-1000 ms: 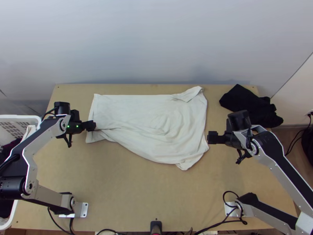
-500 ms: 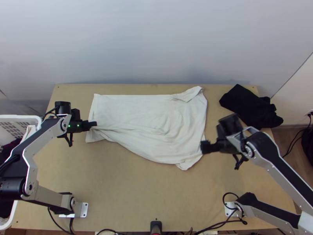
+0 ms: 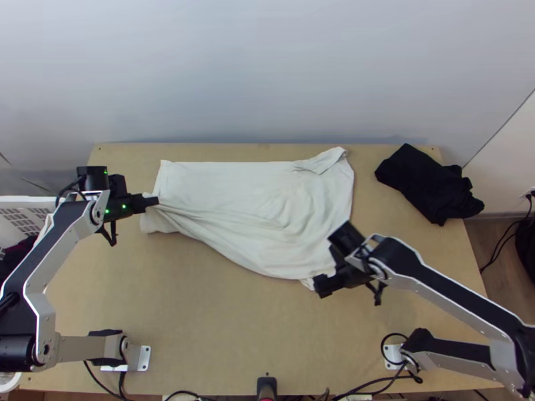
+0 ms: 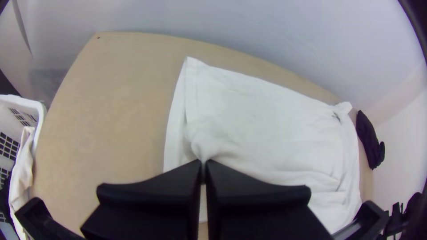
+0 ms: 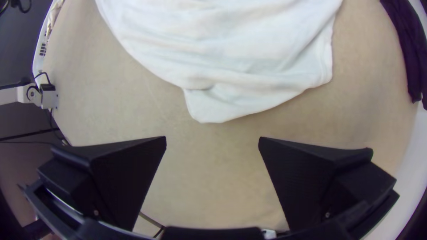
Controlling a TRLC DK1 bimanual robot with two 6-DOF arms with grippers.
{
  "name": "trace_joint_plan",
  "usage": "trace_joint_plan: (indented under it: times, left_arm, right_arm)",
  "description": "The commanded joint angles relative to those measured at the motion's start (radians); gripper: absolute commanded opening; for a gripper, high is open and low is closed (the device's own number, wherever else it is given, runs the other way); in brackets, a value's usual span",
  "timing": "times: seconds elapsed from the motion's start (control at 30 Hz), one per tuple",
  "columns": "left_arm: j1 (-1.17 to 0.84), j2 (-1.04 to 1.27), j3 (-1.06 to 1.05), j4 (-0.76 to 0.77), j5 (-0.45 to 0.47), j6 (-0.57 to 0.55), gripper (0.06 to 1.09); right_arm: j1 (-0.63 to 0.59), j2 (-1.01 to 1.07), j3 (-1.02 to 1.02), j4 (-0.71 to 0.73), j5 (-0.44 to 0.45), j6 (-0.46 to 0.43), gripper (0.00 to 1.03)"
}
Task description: Fold the t-shirt
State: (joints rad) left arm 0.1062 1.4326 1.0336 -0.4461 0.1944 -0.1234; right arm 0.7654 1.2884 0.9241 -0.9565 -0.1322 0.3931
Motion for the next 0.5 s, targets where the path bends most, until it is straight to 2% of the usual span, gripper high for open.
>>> trace_joint_plan:
  times: [0.0, 0.17, 0.27, 0.43, 0.47]
  left_arm:
    - [-0.005, -0.038, 0.042, -0.034, 0.0, -0.019, 0.1]
    - [-0.008, -0.066, 0.045, -0.057, -0.001, -0.021, 0.1]
    - [-0.008, -0.07, 0.043, -0.063, -0.001, -0.021, 0.1]
    - [-0.008, -0.083, 0.034, -0.069, -0.001, -0.021, 0.1]
    - [-0.008, -0.084, 0.031, -0.071, -0.001, -0.021, 0.1]
  right_arm:
    - [0.052, 0.098, -0.05, 0.134, -0.018, 0.049, 0.96]
    - [0.055, 0.155, -0.073, 0.22, -0.018, 0.084, 0.96]
    - [0.054, 0.187, -0.077, 0.268, -0.017, 0.102, 0.86]
    - [0.048, 0.232, -0.077, 0.321, -0.015, 0.104, 0.83]
    - [0.045, 0.236, -0.073, 0.331, -0.015, 0.104, 0.75]
